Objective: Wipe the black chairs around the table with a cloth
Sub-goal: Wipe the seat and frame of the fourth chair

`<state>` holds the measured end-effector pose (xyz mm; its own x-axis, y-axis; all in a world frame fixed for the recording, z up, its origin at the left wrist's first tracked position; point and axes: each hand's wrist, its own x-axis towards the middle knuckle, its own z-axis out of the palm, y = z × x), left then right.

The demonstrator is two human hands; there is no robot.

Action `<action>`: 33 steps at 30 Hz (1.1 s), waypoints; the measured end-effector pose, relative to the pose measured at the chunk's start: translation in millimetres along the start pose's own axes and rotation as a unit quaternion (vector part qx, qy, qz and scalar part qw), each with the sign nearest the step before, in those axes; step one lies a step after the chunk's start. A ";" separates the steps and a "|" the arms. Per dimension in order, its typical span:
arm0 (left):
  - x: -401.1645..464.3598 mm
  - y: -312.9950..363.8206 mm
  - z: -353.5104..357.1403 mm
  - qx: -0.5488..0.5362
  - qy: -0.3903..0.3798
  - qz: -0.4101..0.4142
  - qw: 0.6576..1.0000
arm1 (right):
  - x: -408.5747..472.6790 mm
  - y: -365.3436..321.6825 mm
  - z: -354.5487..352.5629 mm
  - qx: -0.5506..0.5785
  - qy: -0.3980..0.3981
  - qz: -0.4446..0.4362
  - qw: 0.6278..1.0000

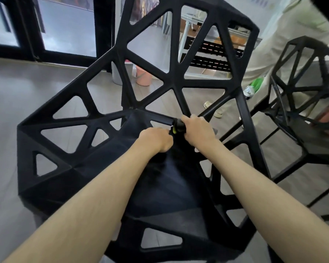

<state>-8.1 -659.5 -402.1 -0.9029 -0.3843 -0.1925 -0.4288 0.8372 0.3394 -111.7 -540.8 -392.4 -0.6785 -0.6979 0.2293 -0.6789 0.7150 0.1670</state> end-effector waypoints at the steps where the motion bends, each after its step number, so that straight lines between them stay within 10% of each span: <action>1: -0.2 1.0 0.3 0.005 0.007 0.003 1.000 | -11.8 0.6 -7.1 0.002 -0.022 -0.017 1.000; 8: 5.2 -3.2 6.2 0.006 0.003 0.000 1.000 | -113.0 6.0 -50.0 -0.059 -0.081 -0.085 0.991; 15: 9.0 -5.6 3.1 -0.005 -0.001 -0.001 1.000 | -122.2 78.5 -79.9 -0.194 0.096 -0.019 0.976; 24: 7.0 -0.4 8.1 0.005 0.022 -0.014 1.000 | -129.9 25.4 -35.2 -0.015 0.078 -0.039 0.996; 33: 5.5 -1.2 8.9 0.015 0.024 -0.001 1.000 | -95.8 61.2 -99.7 -0.213 0.094 0.032 0.972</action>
<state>-12.3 -659.2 -411.7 -0.9028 -0.4038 -0.1478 -0.4300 0.8477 0.3108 -60.3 -426.0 -308.5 -0.6248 -0.6606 0.4163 -0.4324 0.7366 0.5200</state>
